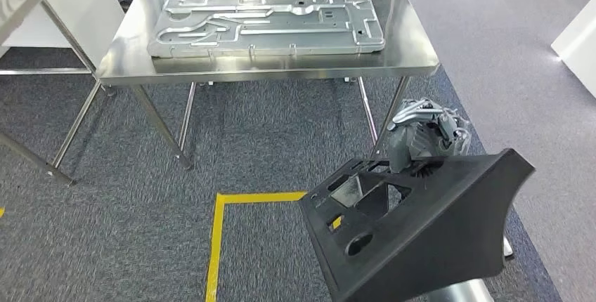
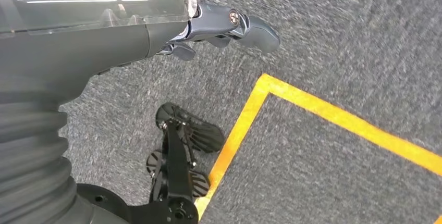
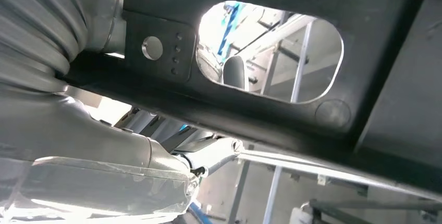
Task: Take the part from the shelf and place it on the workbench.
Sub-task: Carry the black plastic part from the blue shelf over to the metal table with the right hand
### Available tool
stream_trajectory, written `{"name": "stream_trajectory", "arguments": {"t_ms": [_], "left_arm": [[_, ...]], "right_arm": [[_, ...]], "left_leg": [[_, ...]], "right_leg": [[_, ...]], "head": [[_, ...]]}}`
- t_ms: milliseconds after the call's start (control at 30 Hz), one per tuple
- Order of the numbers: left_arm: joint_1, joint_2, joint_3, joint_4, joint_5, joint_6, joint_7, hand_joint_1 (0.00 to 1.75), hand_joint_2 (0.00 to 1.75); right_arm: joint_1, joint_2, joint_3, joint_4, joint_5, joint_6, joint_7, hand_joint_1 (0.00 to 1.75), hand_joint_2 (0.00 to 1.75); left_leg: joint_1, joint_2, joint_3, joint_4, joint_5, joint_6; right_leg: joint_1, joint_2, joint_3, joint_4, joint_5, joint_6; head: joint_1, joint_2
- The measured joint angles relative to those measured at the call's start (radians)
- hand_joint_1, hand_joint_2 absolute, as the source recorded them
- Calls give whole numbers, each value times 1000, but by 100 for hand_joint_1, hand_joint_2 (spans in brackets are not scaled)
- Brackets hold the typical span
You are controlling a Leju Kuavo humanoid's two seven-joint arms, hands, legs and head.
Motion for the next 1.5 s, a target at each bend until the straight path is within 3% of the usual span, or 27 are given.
{"name": "stream_trajectory", "arguments": {"t_ms": [67,133,233,267,300,333,400,433,467,567,633,733,767,800,833,900,967,1067,1133,1167,1233,1267,1300,1333,1400,1433,1500], "left_arm": [[-1,0,0,0,-2,-1,-1,0,175],[-2,0,0,0,-2,-1,-1,0,175],[0,0,0,0,-3,-1,-1,0,175],[1,0,0,0,-3,-1,-1,0,175],[2,0,0,0,-3,-1,-1,0,175],[3,-1,0,0,-3,-1,-1,0,175],[4,0,0,0,-4,-1,-1,0,175],[4,0,0,0,-5,-1,-2,0,175],[3,1,-1,0,-6,-1,-3,0,175],[2,1,-1,0,-8,-1,-4,0,175],[1,1,-3,0,-9,-1,-5,0,175],[1,1,-7,0,-10,-1,-5,0,175],[1,1,-8,0,-11,-1,-5,0,175],[1,1,-9,0,-12,-1,-5,0,175],[1,1,-10,0,-12,-1,-5,0,175],[1,1,-13,0,-14,-1,-5,0,175],[-1,1,-16,0,-16,-1,-6,0,175],[-3,1,-20,0,-20,-2,-6,0,175],[-5,2,-22,0,-20,-2,-6,0,175],[-6,2,-23,0,-20,-2,-6,0,175],[-6,2,-23,0,-21,-2,-6,0,175],[-5,2,-23,0,-21,-2,-6,0,175],[-4,2,-23,0,-21,-2,-6,0,175],[-4,2,-23,0,-21,-2,-6,0,175],[-4,3,-23,0,-21,-2,-5,0,175],[-4,4,-23,0,-21,-2,-5,0,175],[-4,6,-23,0,-21,-1,-4,0,175]], "right_arm": [[0,-3,0,-2,0,-3,0,175,175],[-2,-4,0,-4,1,-3,0,175,175],[-2,-5,0,-5,-3,-2,0,175,175],[-1,-6,0,-5,-7,-2,0,175,175],[-1,-6,0,-5,-13,0,0,175,175],[-1,-6,0,-6,-19,1,0,175,175],[-1,-7,0,-7,-29,2,0,175,175],[-1,-7,0,-8,-33,2,0,175,175],[0,-7,0,-10,-34,1,0,175,175],[5,-8,0,-14,-33,-1,0,175,175],[8,-9,0,-18,-26,-6,0,175,175],[16,-12,0,-20,-18,-12,0,175,175],[21,-13,0,-20,-16,-14,0,175,175],[24,-14,-1,-20,-15,-15,0,175,175],[25,-15,-1,-20,-13,-16,0,175,175],[26,-18,-1,-22,-12,-17,0,175,175],[27,-19,-2,-25,-11,-17,0,175,175],[30,-22,-6,-28,-10,-17,0,175,175],[31,-25,-8,-33,-8,-17,0,175,175],[33,-25,-8,-35,-8,-18,-1,175,175],[37,-25,-8,-37,-8,-17,-1,175,175],[40,-26,-8,-37,-8,-17,0,175,175],[43,-26,-8,-37,-8,-17,0,175,175],[44,-26,-8,-37,-8,-17,0,175,175],[46,-26,-8,-38,-7,-17,0,175,175],[46,-26,-8,-38,-6,-17,0,175,175],[48,-26,-8,-39,-5,-17,0,175,175]], "left_leg": [[2,2,4,1,-7,-12],[5,2,-18,54,-36,-21],[7,2,-125,251,-112,-29],[7,2,-152,290,-114,-30],[7,2,-161,289,-94,-29],[7,2,-149,248,-57,-27],[5,-7,-93,109,22,-18],[3,-12,-69,56,40,-12],[1,-16,-55,26,44,-7],[0,-13,-47,9,37,9],[4,-8,-38,-1,39,22],[5,-4,-29,-5,32,32],[5,-4,-26,-4,29,33],[4,-4,-22,-4,25,32],[4,-4,-16,-4,20,31],[4,-4,-3,-3,9,25],[0,-4,5,0,-1,15],[-1,-2,9,-2,-11,-2],[2,-1,-1,33,-34,-12],[3,0,-23,83,-58,-16],[4,0,-96,223,-115,-21],[4,0,-131,278,-128,-23],[4,0,-150,298,-121,-22],[4,0,-150,278,-92,-21],[3,0,-103,145,-2,-12],[1,-1,-76,79,29,-6],[-5,-1,-52,18,45,3]], "right_leg": [[-1,3,4,-5,-2,-14],[-4,3,14,-12,-3,-27],[0,2,24,-14,-12,-38],[1,5,27,-13,-15,-39],[2,8,31,-13,-18,-38],[3,12,38,-13,-23,-37],[5,18,51,-13,-33,-31],[5,22,54,-12,-37,-27],[6,25,55,-12,-40,-22],[4,30,56,-13,-45,-4],[3,21,39,28,-70,6],[0,11,-65,213,-142,14],[-2,10,-97,258,-147,16],[-2,9,-112,268,-132,18],[-3,8,-106,238,-99,17],[-3,2,-52,107,-20,13],[3,-2,-12,13,13,3],[5,1,-5,-6,6,-15],[1,2,6,-14,3,-28],[0,2,13,-16,1,-33],[2,2,21,-17,-6,-39],[3,3,25,-17,-10,-40],[3,4,30,-16,-15,-40],[4,5,37,-16,-20,-39],[5,7,54,-16,-32,-36],[7,8,60,-15,-38,-32],[8,10,62,-15,-46,-23]], "head": [[0,0],[0,0],[0,0],[0,0],[0,0],[0,0],[0,0],[0,0],[0,0],[0,0],[0,0],[0,0],[0,0],[0,0],[0,0],[0,0],[0,0],[0,0],[0,0],[0,0],[0,0],[0,0],[0,0],[0,0],[0,0],[0,0],[0,0]]}}
